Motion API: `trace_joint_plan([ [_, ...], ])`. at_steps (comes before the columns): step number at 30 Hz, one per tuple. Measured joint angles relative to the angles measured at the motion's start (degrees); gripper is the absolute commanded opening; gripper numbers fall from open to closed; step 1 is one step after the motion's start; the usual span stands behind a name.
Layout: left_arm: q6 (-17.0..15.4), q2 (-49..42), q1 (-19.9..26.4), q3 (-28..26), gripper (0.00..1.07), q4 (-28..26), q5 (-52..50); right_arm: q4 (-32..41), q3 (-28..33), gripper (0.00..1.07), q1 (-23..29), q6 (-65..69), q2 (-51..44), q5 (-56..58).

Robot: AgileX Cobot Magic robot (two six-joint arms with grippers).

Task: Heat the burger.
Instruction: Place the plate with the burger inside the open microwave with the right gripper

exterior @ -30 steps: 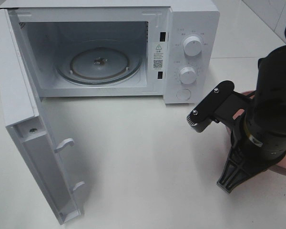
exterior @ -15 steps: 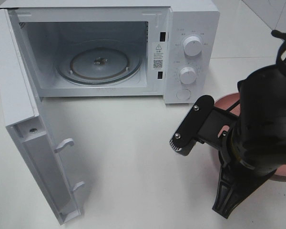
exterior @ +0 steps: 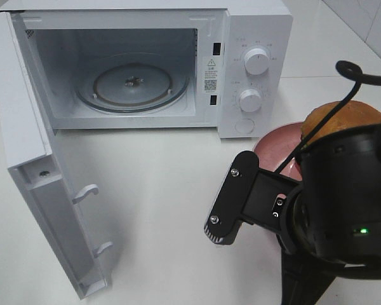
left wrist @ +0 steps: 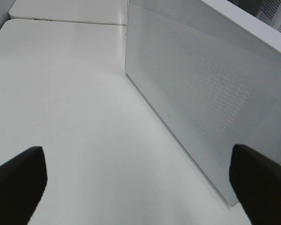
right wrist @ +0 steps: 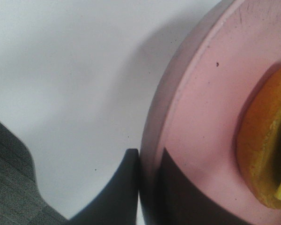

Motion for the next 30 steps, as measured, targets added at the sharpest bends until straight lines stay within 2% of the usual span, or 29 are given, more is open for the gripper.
trace_joint_plan([
  [8, 0.0, 0.0, 0.0, 0.0, 0.98, 0.0, 0.0, -0.4, 0.0, 0.00, 2.6, -0.1, 0.0, 0.6],
  [30, 0.0, 0.0, 0.0, 0.0, 0.98, 0.0, 0.0, -7.3, 0.1, 0.00, 2.6, -10.4, 0.0, -3.8],
])
